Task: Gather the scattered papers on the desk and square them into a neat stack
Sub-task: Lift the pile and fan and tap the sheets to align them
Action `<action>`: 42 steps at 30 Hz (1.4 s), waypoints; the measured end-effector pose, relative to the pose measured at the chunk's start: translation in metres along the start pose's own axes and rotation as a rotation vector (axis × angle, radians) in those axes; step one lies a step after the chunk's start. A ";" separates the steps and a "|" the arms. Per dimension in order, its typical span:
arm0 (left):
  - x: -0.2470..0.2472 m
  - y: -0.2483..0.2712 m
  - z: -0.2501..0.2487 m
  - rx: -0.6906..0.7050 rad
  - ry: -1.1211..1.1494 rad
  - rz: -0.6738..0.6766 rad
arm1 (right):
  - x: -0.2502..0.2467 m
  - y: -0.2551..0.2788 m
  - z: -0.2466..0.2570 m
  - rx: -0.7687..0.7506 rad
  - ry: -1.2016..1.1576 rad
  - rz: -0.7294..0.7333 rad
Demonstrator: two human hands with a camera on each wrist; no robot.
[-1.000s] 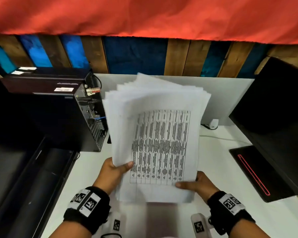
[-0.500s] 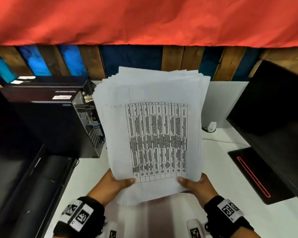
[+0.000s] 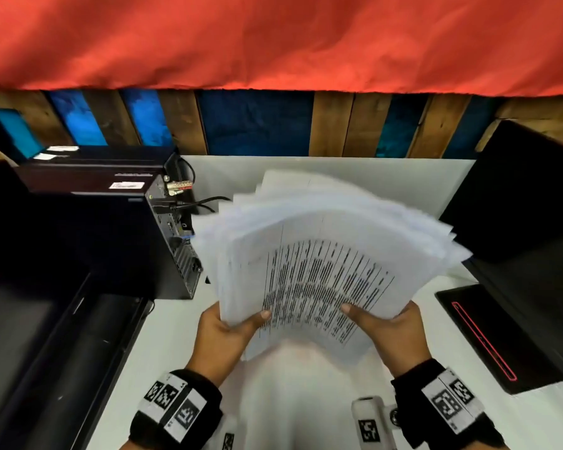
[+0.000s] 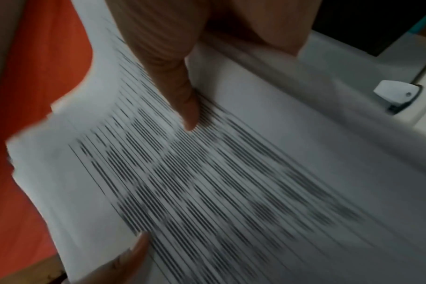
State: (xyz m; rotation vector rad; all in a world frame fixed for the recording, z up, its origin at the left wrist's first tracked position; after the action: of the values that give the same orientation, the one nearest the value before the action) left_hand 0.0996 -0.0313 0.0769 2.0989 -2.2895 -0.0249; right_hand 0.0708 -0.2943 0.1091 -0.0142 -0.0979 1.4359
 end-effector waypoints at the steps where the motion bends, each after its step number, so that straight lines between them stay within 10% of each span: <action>1: 0.000 0.000 -0.011 0.035 0.007 -0.005 | 0.000 0.000 0.008 -0.023 -0.004 -0.004; 10: 0.007 0.008 -0.122 0.453 -0.151 -0.079 | 0.000 0.011 0.059 -0.359 0.107 -0.155; 19: 0.018 -0.011 -0.135 0.466 -0.505 0.091 | 0.016 0.025 0.078 -0.550 0.767 -0.158; 42: -0.029 -0.016 -0.076 0.290 -0.175 0.073 | 0.012 0.021 0.063 -0.563 0.650 -0.189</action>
State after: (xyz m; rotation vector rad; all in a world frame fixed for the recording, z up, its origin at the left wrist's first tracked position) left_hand 0.1205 -0.0025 0.1515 2.2201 -2.6108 0.1399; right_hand 0.0471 -0.2832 0.1709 -0.9026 0.0358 1.1177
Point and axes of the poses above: each hand's wrist, its own y-axis away from the middle knuckle, its own x-axis out of the palm, z = x × y, the point moved 7 cm from there along -y, towards the middle knuckle, and after that the axes turned 11 degrees about z, right-handed, at the moved point
